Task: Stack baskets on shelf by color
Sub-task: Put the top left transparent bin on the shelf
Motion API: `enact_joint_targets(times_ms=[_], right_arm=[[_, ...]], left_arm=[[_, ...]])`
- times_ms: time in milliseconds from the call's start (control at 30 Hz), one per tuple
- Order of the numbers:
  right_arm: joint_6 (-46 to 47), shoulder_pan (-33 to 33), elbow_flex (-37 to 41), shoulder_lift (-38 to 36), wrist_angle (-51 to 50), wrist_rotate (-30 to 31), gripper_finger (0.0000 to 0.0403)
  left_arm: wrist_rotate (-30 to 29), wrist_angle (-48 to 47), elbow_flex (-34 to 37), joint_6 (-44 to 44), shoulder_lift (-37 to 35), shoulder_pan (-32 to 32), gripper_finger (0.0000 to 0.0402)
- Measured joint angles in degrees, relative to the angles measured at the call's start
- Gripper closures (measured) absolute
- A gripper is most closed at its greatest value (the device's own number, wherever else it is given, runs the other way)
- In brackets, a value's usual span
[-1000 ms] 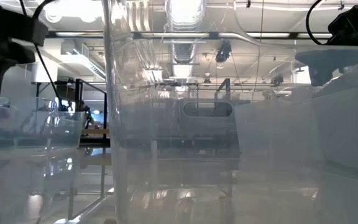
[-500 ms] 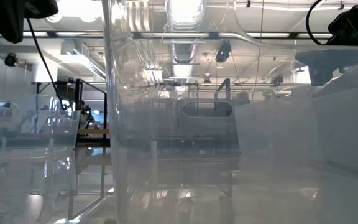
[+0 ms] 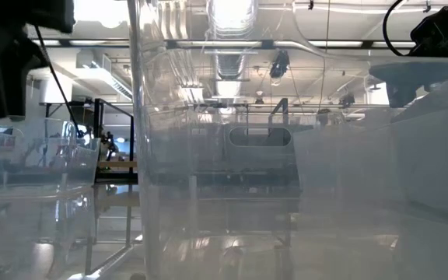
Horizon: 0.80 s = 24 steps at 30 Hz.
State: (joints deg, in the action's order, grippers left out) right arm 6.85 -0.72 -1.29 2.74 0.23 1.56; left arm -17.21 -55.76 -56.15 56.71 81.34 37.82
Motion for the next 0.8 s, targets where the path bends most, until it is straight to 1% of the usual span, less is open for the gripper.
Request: enact_joint_targets(times_ms=[100, 167, 233, 333, 400, 533, 567, 700, 800], right_arm=[[0.0, -0.01, 0.01, 0.0, 0.0, 0.0, 0.0394], [0.0, -0.01, 0.01, 0.0, 0.0, 0.0, 0.0394], [0.0, 0.0, 0.0, -0.02, 0.0, 0.0, 0.0394], [0.0, 0.01, 0.01, -0.02, 0.0, 0.0, 0.0394], [0.0, -0.01, 0.01, -0.02, 0.0, -0.02, 0.0394], [0.0, -0.01, 0.01, 0.0, 0.0, 0.0, 0.0394], [0.0, 0.01, -0.01, 0.0, 0.0, 0.0, 0.0394], [0.0, 0.0, 0.01, 0.0, 0.0, 0.0, 0.0394], [0.0, 0.01, 0.01, 0.0, 0.0, 0.0, 0.0394]], left_arm=[[-0.26, 1.56, 2.67, 0.17, 0.21, -0.63, 0.0211], [-1.5, 1.06, 4.36, 1.44, 0.41, -1.0, 0.021], [-2.17, 2.0, 5.2, 1.45, 0.91, -1.78, 0.022], [-2.13, 2.41, 6.77, 0.95, 1.58, -2.89, 0.0258], [-1.61, 4.6, 7.21, -1.74, 1.88, -3.46, 0.0294], [0.63, 8.72, 7.12, -8.84, 2.31, -4.09, 0.0378], [0.73, 9.48, 6.69, -9.85, 2.44, -4.1, 0.0389], [0.74, 9.77, 3.59, -13.79, 2.9, -4.11, 0.0396], [0.77, 9.84, -0.22, -16.67, 2.95, -4.11, 0.04]])
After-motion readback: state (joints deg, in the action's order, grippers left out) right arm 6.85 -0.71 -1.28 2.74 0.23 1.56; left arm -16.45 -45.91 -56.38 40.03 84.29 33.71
